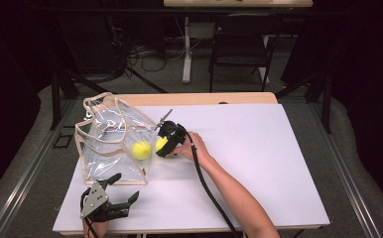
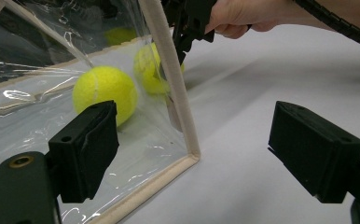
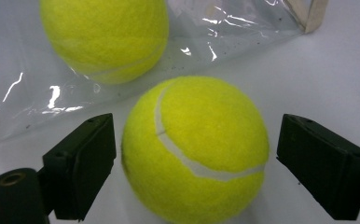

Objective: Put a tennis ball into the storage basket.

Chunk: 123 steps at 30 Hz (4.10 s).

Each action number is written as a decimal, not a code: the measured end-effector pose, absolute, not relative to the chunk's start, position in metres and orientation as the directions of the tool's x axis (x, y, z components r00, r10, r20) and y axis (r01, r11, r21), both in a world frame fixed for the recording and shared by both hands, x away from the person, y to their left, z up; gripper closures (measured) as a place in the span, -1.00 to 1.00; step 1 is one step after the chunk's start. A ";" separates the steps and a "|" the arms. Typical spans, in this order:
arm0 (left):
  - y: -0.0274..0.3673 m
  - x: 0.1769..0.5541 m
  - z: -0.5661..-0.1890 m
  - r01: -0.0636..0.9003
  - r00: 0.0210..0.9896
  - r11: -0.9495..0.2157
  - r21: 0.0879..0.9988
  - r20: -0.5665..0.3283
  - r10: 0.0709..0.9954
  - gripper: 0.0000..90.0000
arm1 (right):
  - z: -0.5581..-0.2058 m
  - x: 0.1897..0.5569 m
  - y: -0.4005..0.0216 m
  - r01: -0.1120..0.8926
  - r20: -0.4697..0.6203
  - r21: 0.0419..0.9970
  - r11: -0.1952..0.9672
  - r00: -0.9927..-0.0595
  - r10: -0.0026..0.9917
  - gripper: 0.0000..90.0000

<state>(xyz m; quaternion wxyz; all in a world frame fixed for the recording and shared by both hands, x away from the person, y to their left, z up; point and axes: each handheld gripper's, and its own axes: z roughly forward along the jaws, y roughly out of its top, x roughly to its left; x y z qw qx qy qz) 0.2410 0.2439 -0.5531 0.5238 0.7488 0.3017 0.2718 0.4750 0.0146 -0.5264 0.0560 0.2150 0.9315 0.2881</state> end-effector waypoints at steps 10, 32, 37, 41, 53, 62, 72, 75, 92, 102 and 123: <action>0.245 0.241 -0.553 0.170 0.669 -0.265 0.949 0.087 0.738 -0.65 | -0.532 0.479 0.012 0.388 0.060 0.551 0.739 -0.901 0.429 -0.53; 0.244 0.241 -0.553 0.170 0.669 -0.270 0.948 0.090 0.737 -0.65 | -0.514 0.473 0.005 0.372 0.034 0.553 0.746 -0.904 0.426 -0.42; 0.244 0.241 -0.553 0.171 0.670 -0.271 0.947 0.091 0.737 -0.65 | -0.508 0.472 0.003 0.364 0.022 0.553 0.749 -0.906 0.423 -0.42; 0.244 0.240 -0.553 0.171 0.667 -0.271 0.947 0.091 0.740 -0.65 | -0.503 0.471 0.002 0.362 0.015 0.552 0.751 -0.905 0.425 -0.42; 0.245 0.240 -0.553 0.169 0.664 -0.269 0.948 0.092 0.742 -0.65 | -0.492 0.467 0.000 0.351 -0.002 0.547 0.760 -0.907 0.420 -0.42; 0.245 0.240 -0.553 0.170 0.664 -0.270 0.948 0.093 0.742 -0.65 | -0.484 0.466 -0.004 0.347 -0.009 0.547 0.762 -0.908 0.420 -0.42; 0.245 0.240 -0.553 0.172 0.665 -0.270 0.947 0.091 0.741 -0.65 | -0.477 0.465 -0.006 0.335 -0.020 0.547 0.767 -0.911 0.412 -0.42; 0.245 0.240 -0.554 0.174 0.663 -0.266 0.948 0.087 0.743 -0.65 | -0.475 0.464 -0.006 0.337 -0.020 0.544 0.768 -0.910 0.414 -0.42; 0.246 0.239 -0.553 0.175 0.659 -0.263 0.949 0.086 0.747 -0.65 | -0.461 0.459 -0.005 0.313 -0.041 0.549 0.774 -0.916 0.400 -0.42; 0.246 0.240 -0.553 0.174 0.659 -0.262 0.949 0.085 0.747 -0.65 | -0.454 0.458 -0.004 0.303 -0.052 0.552 0.777 -0.918 0.394 -0.42; 0.247 0.240 -0.553 0.173 0.658 -0.261 0.950 0.086 0.748 -0.65 | -0.438 0.454 -0.004 0.288 -0.070 0.562 0.776 -0.918 0.391 -0.42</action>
